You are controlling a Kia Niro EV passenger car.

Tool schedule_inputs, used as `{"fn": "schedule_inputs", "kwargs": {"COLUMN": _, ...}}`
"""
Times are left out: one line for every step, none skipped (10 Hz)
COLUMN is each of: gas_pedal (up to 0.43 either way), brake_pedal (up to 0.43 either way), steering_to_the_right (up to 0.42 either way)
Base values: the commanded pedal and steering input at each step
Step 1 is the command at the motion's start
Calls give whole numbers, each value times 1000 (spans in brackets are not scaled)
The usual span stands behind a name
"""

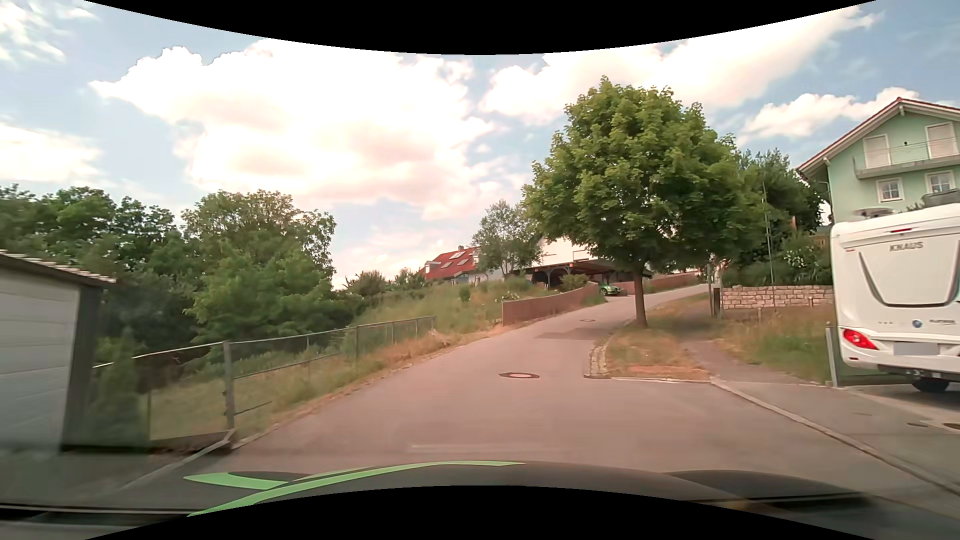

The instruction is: Follow the waypoints while adhering to traffic rules and regulations

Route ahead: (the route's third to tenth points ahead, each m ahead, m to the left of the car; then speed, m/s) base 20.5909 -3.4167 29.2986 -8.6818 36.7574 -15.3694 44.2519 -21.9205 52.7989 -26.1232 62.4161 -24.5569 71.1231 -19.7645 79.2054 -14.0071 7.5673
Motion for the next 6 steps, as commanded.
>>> {"fn": "schedule_inputs", "kwargs": {"gas_pedal": 110, "brake_pedal": 0, "steering_to_the_right": 49}}
{"fn": "schedule_inputs", "kwargs": {"gas_pedal": 110, "brake_pedal": 0, "steering_to_the_right": 51}}
{"fn": "schedule_inputs", "kwargs": {"gas_pedal": 110, "brake_pedal": 0, "steering_to_the_right": 51}}
{"fn": "schedule_inputs", "kwargs": {"gas_pedal": 110, "brake_pedal": 0, "steering_to_the_right": 53}}
{"fn": "schedule_inputs", "kwargs": {"gas_pedal": 110, "brake_pedal": 0, "steering_to_the_right": 56}}
{"fn": "schedule_inputs", "kwargs": {"gas_pedal": 110, "brake_pedal": 0, "steering_to_the_right": 60}}
